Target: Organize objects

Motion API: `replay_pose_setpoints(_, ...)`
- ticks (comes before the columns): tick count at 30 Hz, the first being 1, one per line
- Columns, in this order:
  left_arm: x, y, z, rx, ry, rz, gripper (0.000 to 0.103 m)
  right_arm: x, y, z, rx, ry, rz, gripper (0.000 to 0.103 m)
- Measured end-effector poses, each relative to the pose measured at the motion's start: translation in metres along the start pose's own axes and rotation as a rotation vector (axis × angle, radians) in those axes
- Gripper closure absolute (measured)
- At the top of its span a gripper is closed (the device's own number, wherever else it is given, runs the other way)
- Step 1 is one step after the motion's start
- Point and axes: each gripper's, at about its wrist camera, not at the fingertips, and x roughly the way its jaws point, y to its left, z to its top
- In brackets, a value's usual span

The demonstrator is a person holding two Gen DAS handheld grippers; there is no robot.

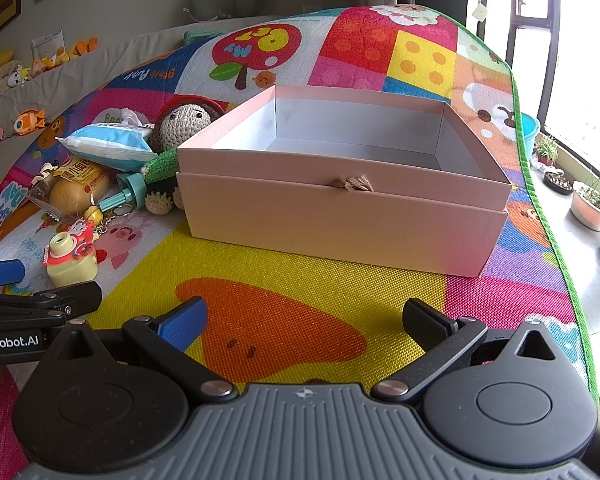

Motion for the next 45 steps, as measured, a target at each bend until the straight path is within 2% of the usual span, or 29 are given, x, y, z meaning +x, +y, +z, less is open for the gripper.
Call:
replay_pose_setpoints(25, 0.0, 0.001, 0.0, -0.004, 0.0, -0.002, 0.003, 0.0, -0.003, 0.0, -0.001, 0.0, -0.001, 0.0)
replay_pose_setpoints(28, -0.005, 0.009, 0.0, -0.044, -0.008, -0.021, 0.009, 0.0, -0.005, -0.001, 0.0, 0.0, 0.002, 0.0)
replay_pose_setpoints(29, -0.009, 0.015, 0.001, -0.068, -0.006, -0.043, 0.015, 0.0, -0.001, 0.0, -0.001, -0.001, 0.005, 0.0)
replay_pose_setpoints(31, -0.02, 0.031, 0.009, -0.107, -0.021, -0.077, 0.02, -0.003, -0.003, 0.0, -0.012, 0.003, 0.019, 0.0)
replay_pose_setpoints(34, -0.025, 0.068, 0.04, -0.133, -0.077, -0.024, 0.019, -0.004, -0.007, 0.0, -0.034, 0.021, 0.046, 0.0)
replay_pose_setpoints(35, -0.021, 0.088, 0.056, -0.172, -0.083, 0.0, 0.02, -0.005, -0.008, 0.001, -0.039, 0.03, 0.051, 0.0)
replay_pose_setpoints(38, 0.016, 0.142, 0.096, -0.286, -0.035, 0.037, 0.02, -0.001, -0.006, 0.004, -0.05, 0.048, 0.053, 0.0)
replay_pose_setpoints(42, 0.079, 0.175, 0.122, -0.331, 0.099, 0.066, 0.022, 0.0, -0.005, 0.007, -0.057, 0.07, 0.059, 0.0)
replay_pose_setpoints(43, 0.091, 0.178, 0.122, -0.323, 0.124, 0.068, 0.026, 0.001, -0.006, 0.008, -0.058, 0.077, 0.062, 0.0)
replay_pose_setpoints(45, 0.108, 0.18, 0.122, -0.303, 0.164, 0.08, 0.055, 0.001, -0.006, 0.01, -0.06, 0.092, 0.066, 0.0)
